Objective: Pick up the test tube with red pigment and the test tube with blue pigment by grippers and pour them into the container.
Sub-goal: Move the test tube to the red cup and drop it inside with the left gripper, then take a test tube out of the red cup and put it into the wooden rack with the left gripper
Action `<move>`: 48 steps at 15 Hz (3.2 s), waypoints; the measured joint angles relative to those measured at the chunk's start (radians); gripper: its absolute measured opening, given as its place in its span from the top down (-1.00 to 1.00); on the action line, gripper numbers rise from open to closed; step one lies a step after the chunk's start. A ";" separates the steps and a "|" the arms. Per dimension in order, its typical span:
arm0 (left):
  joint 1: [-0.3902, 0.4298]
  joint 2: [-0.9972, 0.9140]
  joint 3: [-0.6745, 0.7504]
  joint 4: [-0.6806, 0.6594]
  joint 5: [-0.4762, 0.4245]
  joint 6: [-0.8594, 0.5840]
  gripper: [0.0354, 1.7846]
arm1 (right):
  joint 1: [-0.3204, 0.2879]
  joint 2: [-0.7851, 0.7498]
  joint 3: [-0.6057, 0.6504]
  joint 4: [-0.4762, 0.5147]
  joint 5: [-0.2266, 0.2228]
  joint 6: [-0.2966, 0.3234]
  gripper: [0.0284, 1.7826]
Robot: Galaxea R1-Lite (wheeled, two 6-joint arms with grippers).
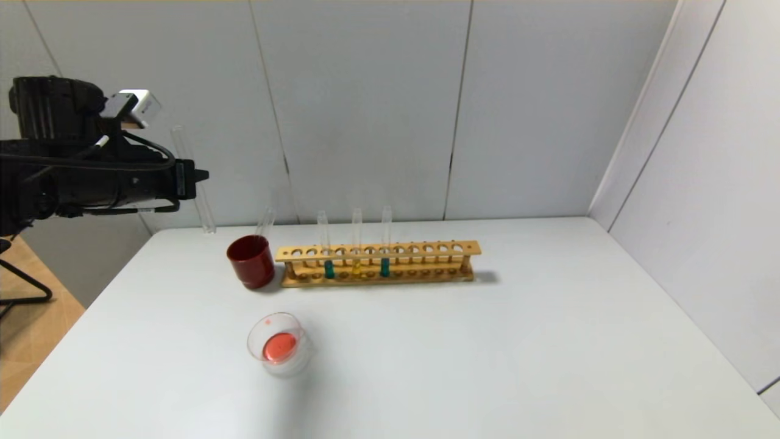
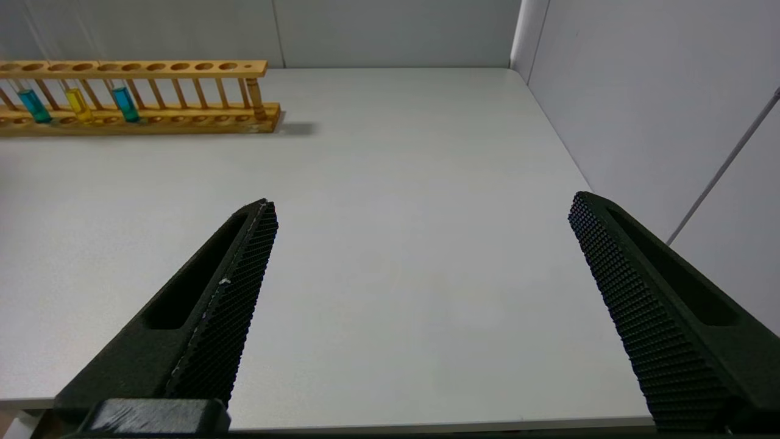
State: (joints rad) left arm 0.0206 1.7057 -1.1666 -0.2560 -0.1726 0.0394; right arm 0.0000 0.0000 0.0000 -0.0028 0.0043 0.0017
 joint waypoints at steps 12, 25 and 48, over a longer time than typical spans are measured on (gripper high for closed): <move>-0.006 0.225 0.050 -0.259 0.003 -0.002 0.68 | 0.000 0.000 0.000 0.000 0.000 0.000 -0.96; -0.007 0.353 0.083 -0.377 0.006 0.008 -0.16 | 0.000 0.000 0.000 0.000 0.000 0.000 -0.96; -0.208 -0.184 0.224 0.054 0.013 0.089 -0.96 | 0.000 0.000 0.000 0.000 0.000 0.000 -0.96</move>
State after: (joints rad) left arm -0.1870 1.5215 -0.9423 -0.2023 -0.1596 0.1287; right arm 0.0000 0.0000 0.0000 -0.0028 0.0043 0.0017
